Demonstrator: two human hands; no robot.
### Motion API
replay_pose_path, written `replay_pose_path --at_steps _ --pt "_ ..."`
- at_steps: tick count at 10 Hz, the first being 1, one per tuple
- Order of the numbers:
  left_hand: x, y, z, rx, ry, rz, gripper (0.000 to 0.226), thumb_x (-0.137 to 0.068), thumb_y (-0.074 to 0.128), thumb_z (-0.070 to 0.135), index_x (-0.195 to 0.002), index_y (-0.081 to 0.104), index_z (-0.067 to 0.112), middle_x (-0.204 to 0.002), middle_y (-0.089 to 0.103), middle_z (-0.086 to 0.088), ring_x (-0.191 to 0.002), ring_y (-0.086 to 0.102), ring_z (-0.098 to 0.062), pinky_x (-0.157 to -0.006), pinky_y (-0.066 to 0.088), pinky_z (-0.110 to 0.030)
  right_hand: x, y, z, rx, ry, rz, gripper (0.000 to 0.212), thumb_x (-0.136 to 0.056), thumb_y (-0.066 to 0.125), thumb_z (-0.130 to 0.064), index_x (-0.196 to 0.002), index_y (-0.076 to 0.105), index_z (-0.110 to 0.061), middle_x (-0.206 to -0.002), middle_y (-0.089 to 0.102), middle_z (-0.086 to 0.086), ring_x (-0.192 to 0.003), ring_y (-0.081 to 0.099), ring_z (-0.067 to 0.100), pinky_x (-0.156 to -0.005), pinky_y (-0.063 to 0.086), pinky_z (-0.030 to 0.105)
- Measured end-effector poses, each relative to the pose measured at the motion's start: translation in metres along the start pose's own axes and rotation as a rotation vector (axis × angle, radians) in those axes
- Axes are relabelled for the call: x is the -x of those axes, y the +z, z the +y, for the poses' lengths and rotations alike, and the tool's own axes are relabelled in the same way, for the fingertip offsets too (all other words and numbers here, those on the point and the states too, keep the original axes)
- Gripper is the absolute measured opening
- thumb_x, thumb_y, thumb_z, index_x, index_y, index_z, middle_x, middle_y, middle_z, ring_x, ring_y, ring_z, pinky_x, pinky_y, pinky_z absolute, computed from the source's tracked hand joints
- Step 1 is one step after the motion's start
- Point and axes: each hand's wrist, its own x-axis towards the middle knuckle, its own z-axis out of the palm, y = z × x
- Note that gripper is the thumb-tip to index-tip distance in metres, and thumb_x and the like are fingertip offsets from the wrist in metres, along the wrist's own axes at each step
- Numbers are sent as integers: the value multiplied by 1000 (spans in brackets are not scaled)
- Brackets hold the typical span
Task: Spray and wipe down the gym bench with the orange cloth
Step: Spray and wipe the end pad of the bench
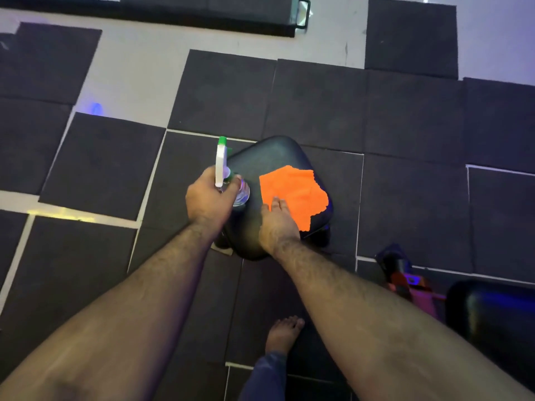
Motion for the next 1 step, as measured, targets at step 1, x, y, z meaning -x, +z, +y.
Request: replay_pose_path --at_steps 1 --pt "4 -1 -5 -115 -42 -83 50 -84 81 55 -127 69 32 -105 78 4 -108 73 -27 -84 49 -29 5 -4 10 -11 -46 20 70 -104 49 -17 -167 20 -10 -177 5 20 -165 5 33 -131 9 36"
